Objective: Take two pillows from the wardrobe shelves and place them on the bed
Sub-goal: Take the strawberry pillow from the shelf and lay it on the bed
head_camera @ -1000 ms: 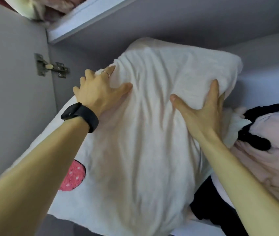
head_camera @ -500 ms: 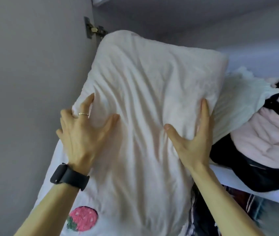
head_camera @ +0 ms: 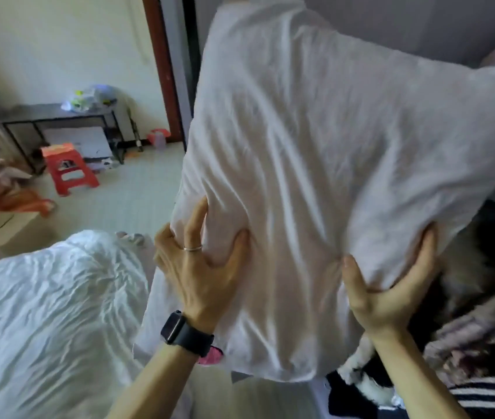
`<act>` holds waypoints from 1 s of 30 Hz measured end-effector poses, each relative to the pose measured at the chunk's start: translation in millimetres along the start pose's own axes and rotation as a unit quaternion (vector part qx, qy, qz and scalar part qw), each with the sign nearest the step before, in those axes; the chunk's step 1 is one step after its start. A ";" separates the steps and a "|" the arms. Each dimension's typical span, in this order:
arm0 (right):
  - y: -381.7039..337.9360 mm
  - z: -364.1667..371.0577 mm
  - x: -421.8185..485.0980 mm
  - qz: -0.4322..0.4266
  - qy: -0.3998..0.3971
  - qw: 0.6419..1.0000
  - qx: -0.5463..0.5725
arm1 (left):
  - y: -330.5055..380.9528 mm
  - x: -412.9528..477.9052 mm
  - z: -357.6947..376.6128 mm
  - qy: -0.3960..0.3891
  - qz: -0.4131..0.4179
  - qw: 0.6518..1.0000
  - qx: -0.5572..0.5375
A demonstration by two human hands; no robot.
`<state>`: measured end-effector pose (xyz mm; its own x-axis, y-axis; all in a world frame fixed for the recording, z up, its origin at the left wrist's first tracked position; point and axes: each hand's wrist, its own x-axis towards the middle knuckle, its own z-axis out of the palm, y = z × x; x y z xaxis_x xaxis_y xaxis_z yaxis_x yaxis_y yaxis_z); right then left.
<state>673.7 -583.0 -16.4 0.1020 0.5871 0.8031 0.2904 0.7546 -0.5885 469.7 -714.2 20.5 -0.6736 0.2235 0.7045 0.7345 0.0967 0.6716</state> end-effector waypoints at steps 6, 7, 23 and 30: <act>-26.7 49.4 -86.3 0.043 -0.165 0.982 0.083 | -58.8 -42.4 -89.4 0.071 -0.083 0.986 0.124; -35.1 56.2 -97.9 0.046 -0.188 0.976 0.100 | -64.9 -49.2 -106.6 0.085 -0.094 0.981 0.144; -288.2 121.2 -307.0 -0.001 -0.552 0.752 0.361 | -113.8 -188.5 -434.4 0.290 -0.336 0.793 0.418; -397.7 105.1 -415.6 -0.077 -0.667 0.618 0.409 | -105.6 -278.9 -549.5 0.371 -0.464 0.680 0.429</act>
<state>415.8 -1096.3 -125.9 -0.9004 -0.2016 0.3856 -0.4351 0.4074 -0.8029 534.9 -1319.7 -120.9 -0.5014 -0.8407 0.2044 -0.4728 0.4641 0.7490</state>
